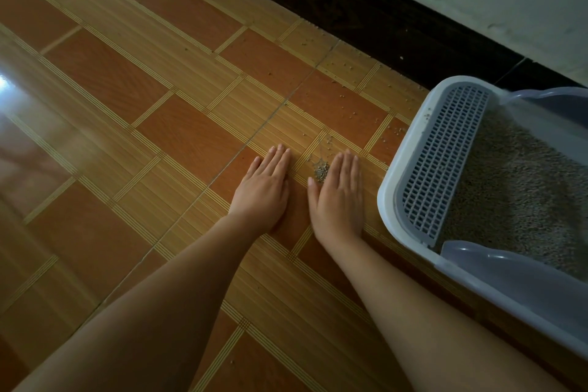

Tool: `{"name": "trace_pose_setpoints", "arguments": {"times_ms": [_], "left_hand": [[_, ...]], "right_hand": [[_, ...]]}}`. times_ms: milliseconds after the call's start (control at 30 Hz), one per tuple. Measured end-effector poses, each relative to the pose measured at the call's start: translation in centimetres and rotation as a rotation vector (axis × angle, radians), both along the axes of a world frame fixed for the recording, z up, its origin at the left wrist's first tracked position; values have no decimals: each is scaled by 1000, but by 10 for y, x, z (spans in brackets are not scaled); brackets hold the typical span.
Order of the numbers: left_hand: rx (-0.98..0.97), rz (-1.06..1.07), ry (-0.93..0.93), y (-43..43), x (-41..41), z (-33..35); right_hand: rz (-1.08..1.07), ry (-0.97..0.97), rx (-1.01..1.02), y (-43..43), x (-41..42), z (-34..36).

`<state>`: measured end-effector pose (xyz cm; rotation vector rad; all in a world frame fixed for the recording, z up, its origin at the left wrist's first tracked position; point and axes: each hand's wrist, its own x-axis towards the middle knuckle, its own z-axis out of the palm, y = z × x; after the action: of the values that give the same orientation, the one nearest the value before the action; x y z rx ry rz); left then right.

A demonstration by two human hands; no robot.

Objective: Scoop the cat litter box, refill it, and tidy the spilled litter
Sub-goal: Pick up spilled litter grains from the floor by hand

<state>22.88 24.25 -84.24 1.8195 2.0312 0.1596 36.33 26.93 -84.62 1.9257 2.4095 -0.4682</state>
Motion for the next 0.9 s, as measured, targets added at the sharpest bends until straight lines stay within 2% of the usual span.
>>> {"name": "trace_pose_setpoints", "arguments": {"times_ms": [300,467,600,700,900], "left_hand": [[93,36,14,4,-5,9],[130,10,20,4,-10,5],[158,25,20,4,-9,-3],[158,37,5,4,-9,-4],[159,39,4,4,-8,-3]], "right_hand": [[-426,273,78,51,0,1],[-551,289,136,61,-2,-3],[-589,314,141,72,0,-4],[-592,261,111,79,0,-4],[-466,176,99,89,2,-12]]}}
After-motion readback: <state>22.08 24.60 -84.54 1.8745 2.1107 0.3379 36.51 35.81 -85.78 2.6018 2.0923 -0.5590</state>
